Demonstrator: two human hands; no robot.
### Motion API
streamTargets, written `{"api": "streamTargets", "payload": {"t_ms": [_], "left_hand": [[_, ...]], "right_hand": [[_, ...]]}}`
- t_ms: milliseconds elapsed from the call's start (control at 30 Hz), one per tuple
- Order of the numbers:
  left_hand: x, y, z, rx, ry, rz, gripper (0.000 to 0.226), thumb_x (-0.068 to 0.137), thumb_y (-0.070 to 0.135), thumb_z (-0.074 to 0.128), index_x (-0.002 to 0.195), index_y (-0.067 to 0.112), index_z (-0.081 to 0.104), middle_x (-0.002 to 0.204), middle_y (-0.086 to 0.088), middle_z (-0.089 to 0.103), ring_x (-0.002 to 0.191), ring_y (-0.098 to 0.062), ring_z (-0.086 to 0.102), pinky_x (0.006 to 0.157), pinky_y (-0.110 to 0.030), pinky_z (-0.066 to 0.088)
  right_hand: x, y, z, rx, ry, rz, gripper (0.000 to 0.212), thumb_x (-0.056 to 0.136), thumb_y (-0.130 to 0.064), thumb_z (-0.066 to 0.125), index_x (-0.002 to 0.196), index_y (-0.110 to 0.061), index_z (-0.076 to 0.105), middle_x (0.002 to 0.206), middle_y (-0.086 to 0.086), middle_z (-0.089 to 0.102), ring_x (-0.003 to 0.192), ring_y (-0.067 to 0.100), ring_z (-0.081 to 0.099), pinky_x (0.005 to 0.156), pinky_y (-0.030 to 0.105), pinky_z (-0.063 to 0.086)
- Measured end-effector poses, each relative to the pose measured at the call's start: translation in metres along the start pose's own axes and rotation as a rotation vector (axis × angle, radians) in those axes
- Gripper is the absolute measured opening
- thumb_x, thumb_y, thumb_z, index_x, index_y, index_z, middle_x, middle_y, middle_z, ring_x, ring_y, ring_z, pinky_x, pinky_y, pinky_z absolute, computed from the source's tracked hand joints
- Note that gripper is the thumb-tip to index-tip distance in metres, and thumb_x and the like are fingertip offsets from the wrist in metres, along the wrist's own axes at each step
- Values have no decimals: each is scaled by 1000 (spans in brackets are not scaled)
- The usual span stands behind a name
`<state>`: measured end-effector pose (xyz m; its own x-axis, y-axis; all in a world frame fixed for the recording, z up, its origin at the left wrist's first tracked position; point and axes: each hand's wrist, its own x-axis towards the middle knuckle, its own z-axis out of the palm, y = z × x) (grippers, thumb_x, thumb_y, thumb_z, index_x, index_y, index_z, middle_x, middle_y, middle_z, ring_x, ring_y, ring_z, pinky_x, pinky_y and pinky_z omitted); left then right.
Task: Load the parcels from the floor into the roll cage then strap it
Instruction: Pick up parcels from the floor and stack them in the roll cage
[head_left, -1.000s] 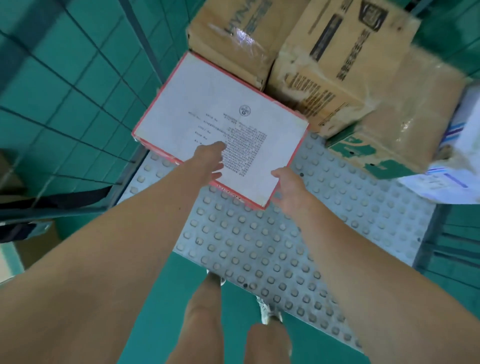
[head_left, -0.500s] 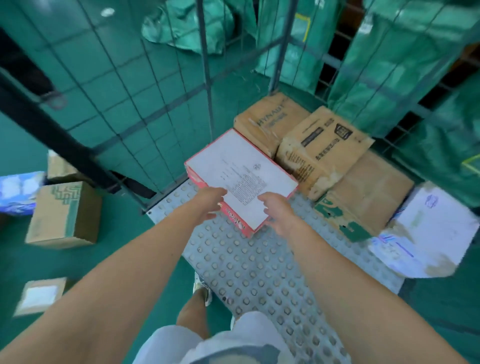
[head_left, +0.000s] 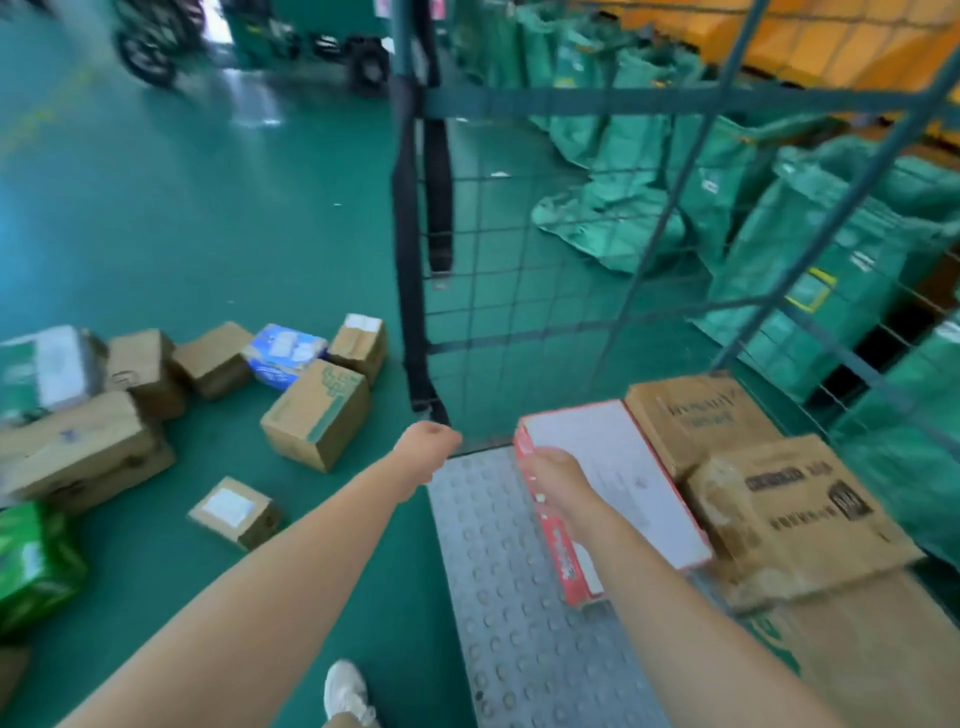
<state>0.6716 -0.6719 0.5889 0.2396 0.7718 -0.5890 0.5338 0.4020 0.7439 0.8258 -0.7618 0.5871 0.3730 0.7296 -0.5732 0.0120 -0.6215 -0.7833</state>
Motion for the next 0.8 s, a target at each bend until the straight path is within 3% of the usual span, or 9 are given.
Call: {"api": "streamTargets", "payload": {"t_ms": [33,67,100,133,167,367,567,733,800], "left_hand": [[-2,-7,-17,-17,38,-10,9,96,21,50,87,18,49,88,-8,44,79,-20,39,55,-27,29],[-4,-15,-35,-36,78,-20,9,96,22,50,89,16,49,89,-9,44,79,-21,39,56,-27,30],[-6,-22,-52,-55,111,-35,9,96,23,50,92,15,51,91,-9,45,79,-21,39,57,-28,30],[-8,-29,-69,-76,142,-56,10,97,23,50,96,14,54,92,-9,46,78,-21,41,58,-28,31],[-11,-36,-86,-104,175,-73,12,97,24,50,101,13,56,93,-8,48,77,-21,43,57,-28,32],[-31,-84,-180,-237,351,-124,20,95,25,53,108,14,62,83,-3,53,69,-19,45,54,-24,32],[-44,-131,-290,-306,485,-142,25,96,22,53,117,12,61,83,-5,52,73,-20,46,54,-25,34],[-48,-178,-379,-369,550,-173,36,98,25,53,131,12,55,113,-7,61,100,-23,58,72,-28,45],[-52,-195,-412,-381,578,-164,31,98,24,52,128,17,55,100,-6,59,92,-21,56,72,-28,42]], "right_hand": [[3,-8,13,-41,-22,-17,12,93,-13,56,101,-20,53,94,6,50,81,15,47,68,27,40],[4,-15,28,-79,-48,-28,11,93,-14,56,104,-13,55,101,-9,37,83,19,48,68,29,39],[4,-23,44,-109,-74,-28,20,94,-14,57,110,-2,57,136,-6,25,88,24,52,72,32,43],[3,-31,59,-136,-95,-18,36,95,-14,57,123,8,54,100,9,43,96,33,58,80,39,49],[3,-39,76,-163,-118,-4,48,95,-14,58,134,11,46,128,35,46,111,43,59,92,49,49],[1,-80,181,-242,-317,-22,58,94,-20,61,148,-9,40,128,18,55,120,36,55,110,52,39],[-1,-123,299,-276,-418,-100,59,94,-23,62,148,-15,39,140,6,48,122,25,51,92,39,48],[-7,-152,401,-290,-491,-163,57,94,-24,63,146,-16,41,141,5,49,119,21,49,87,35,44],[-10,-160,440,-299,-515,-187,61,93,-24,64,148,-16,40,143,5,47,119,21,48,89,35,44]]}}
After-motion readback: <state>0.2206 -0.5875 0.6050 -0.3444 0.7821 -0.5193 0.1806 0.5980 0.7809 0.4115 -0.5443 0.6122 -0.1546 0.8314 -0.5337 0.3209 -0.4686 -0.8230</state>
